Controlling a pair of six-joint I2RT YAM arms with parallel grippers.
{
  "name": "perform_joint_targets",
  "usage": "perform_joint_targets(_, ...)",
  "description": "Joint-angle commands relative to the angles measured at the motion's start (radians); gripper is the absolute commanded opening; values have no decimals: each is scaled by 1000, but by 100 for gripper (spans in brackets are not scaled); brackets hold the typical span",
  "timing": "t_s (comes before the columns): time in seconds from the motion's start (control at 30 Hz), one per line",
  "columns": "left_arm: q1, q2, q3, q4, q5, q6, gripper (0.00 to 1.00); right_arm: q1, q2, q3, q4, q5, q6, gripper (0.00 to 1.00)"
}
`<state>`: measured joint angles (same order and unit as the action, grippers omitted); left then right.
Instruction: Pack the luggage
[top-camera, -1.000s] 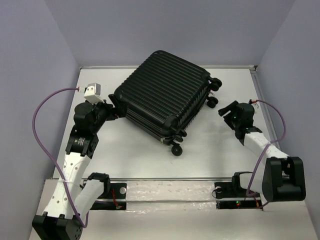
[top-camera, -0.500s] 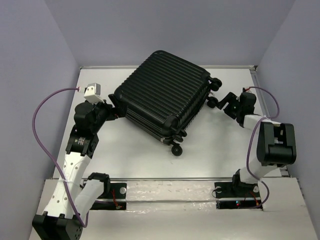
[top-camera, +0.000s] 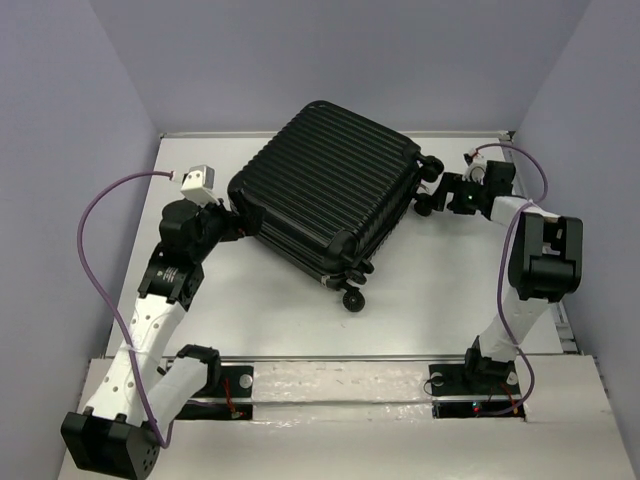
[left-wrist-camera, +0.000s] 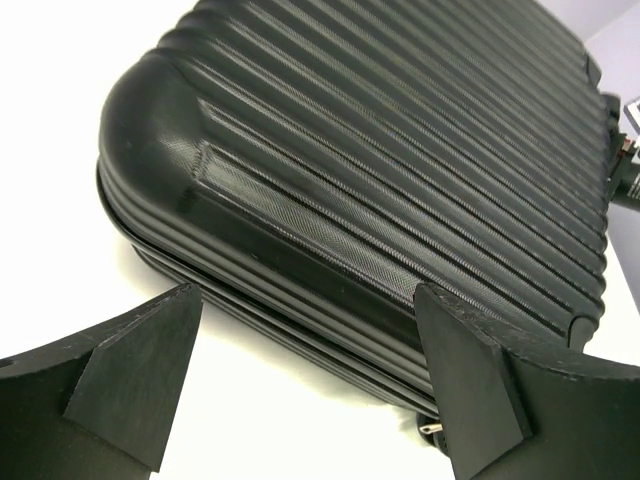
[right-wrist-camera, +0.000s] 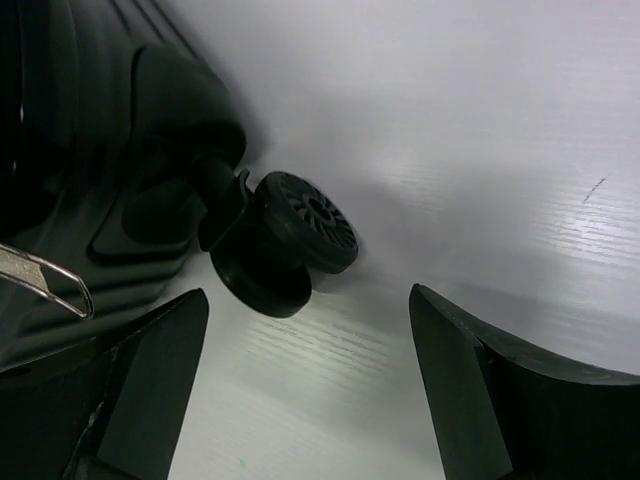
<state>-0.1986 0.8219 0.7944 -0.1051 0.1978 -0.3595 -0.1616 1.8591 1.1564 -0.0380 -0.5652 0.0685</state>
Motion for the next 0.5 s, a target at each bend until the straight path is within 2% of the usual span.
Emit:
perform_joint_targets(0.0, -25, 11, 48, 15, -18, 27, 99, 31, -12, -26, 92, -35, -133, 88)
perform_joint_targets(0.03, -28, 11, 48, 13, -18, 27, 99, 31, -32, -93, 158, -30, -127, 89)
perform_joint_targets(0.07, -32, 11, 51, 12, -20, 27, 99, 43, -58, -106, 173, 17, -150, 89)
perform_joint_targets(0.2, -42, 5, 54, 5, -32, 31, 99, 43, -52, -107, 211, 16, -168, 92)
perform_joint_targets(0.33, -54, 3, 54, -2, -49, 37, 99, 53, 14, -25, 120, -15, -196, 93)
perform_joint_targets(0.47, -65, 6, 52, -2, -49, 37, 99, 65, 19, -3, 102, 51, -184, 94)
